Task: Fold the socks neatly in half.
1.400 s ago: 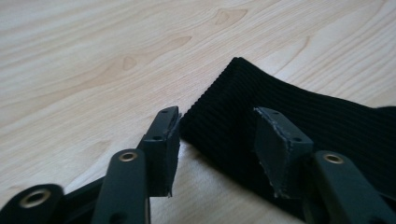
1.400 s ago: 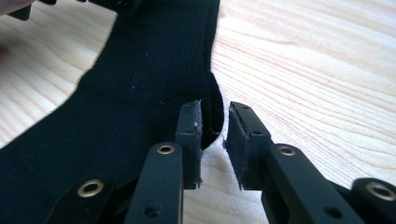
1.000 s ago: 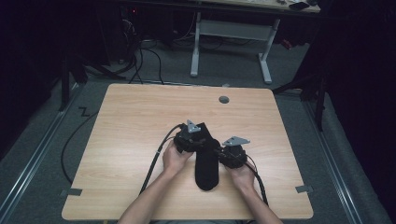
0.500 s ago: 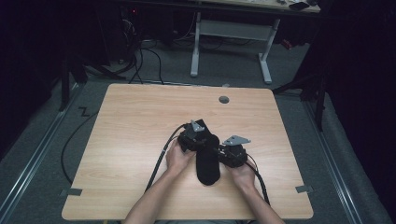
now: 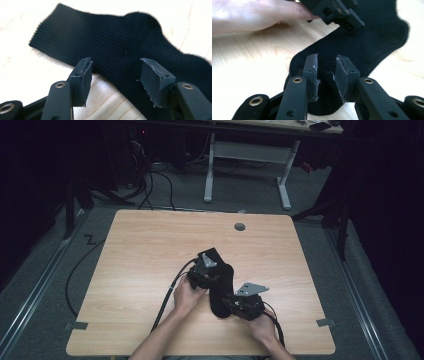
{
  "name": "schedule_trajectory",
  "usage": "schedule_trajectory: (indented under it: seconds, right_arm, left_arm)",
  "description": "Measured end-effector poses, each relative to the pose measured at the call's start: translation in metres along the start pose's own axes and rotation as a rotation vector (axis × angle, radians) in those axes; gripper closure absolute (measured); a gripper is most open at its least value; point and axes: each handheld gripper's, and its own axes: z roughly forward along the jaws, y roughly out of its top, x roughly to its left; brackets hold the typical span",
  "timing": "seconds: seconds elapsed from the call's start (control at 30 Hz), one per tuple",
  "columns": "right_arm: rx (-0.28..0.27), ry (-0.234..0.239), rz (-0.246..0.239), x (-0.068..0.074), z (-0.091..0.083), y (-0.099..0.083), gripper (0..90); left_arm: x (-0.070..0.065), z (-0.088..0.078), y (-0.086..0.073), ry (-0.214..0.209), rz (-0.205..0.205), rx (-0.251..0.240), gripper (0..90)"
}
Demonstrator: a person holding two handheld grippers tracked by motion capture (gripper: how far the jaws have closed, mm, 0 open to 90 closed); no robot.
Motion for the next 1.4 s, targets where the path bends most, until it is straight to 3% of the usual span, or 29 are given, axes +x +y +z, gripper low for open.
schedule_trajectory:
  seconds: [0.07, 0.13, 0.27, 0.6, 0.67, 0.77, 0.83, 0.93, 1.03, 1.23, 1.4]
  right_arm:
    - [0.017, 0.010, -0.002, 0.000, 0.004, -0.002, 72.4]
    - [0.036, 0.016, -0.009, 0.001, 0.008, -0.002, 78.0]
    - [0.058, 0.022, -0.042, 0.002, 0.014, -0.001, 86.3]
    - [0.009, 0.052, -0.048, 0.011, 0.001, 0.011, 86.4]
    - [0.035, 0.063, -0.040, 0.011, 0.007, 0.010, 84.9]
    - [0.080, 0.070, -0.011, 0.007, 0.018, 0.004, 72.4]
    - [0.072, 0.064, -0.009, 0.005, 0.017, 0.003, 67.1]
    - [-0.009, 0.057, 0.026, 0.001, 0.007, 0.009, 62.7]
    - [-0.050, -0.011, 0.029, -0.005, 0.004, 0.022, 63.1]
    - [0.022, -0.116, 0.072, -0.028, 0.035, 0.031, 65.6]
    - [0.046, -0.141, 0.079, -0.036, 0.050, 0.029, 64.9]
  left_arm:
    - [0.005, 0.003, 0.000, -0.018, -0.054, -0.006, 42.8]
    - [0.007, 0.005, 0.003, -0.005, -0.061, -0.003, 42.5]
    - [0.008, 0.007, 0.006, 0.001, -0.061, 0.008, 42.6]
    - [0.007, 0.007, 0.004, 0.004, -0.058, -0.009, 42.8]
    - [0.007, 0.007, 0.004, 0.005, -0.058, -0.008, 42.8]
    - [0.008, 0.007, 0.004, 0.004, -0.057, -0.008, 42.8]
    - [0.008, 0.007, 0.004, 0.003, -0.057, -0.008, 42.8]
    - [0.008, 0.007, 0.004, 0.000, -0.053, -0.009, 42.8]
    - [0.009, 0.007, 0.004, -0.002, -0.048, -0.009, 42.7]
    - [0.009, 0.007, 0.005, -0.005, -0.048, 0.006, 42.6]
    - [0.009, 0.006, 0.004, -0.008, -0.047, 0.010, 42.6]
